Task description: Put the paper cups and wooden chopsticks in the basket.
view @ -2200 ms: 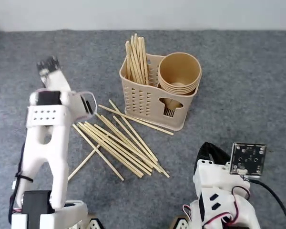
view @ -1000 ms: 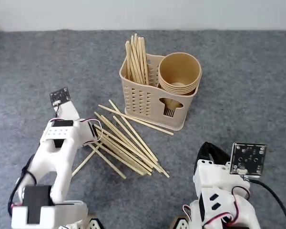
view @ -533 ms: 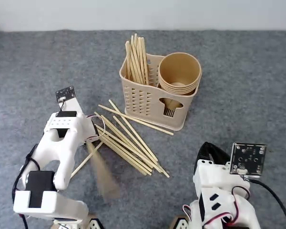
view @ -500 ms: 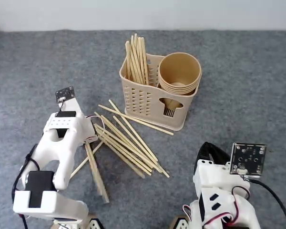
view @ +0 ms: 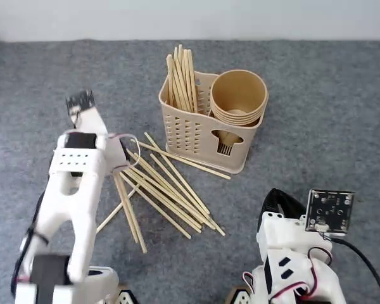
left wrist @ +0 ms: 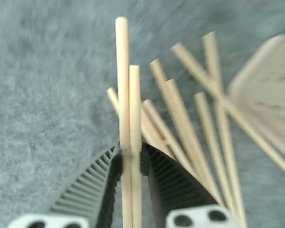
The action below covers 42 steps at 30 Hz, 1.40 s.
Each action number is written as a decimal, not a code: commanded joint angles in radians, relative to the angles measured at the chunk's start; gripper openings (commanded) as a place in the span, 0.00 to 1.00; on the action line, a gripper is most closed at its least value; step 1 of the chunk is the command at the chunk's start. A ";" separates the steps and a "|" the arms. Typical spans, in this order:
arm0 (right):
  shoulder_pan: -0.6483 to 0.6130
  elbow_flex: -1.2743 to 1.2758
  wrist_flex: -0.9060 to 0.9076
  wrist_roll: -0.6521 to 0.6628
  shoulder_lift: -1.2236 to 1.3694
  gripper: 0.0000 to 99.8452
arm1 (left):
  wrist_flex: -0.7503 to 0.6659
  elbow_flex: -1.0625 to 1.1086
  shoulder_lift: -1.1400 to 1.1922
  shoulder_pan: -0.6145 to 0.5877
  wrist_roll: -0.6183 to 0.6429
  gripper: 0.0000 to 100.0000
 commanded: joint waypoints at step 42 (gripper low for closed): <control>0.004 0.006 -0.012 0.005 0.013 0.01 | -0.864 -0.372 0.046 0.241 -0.203 0.02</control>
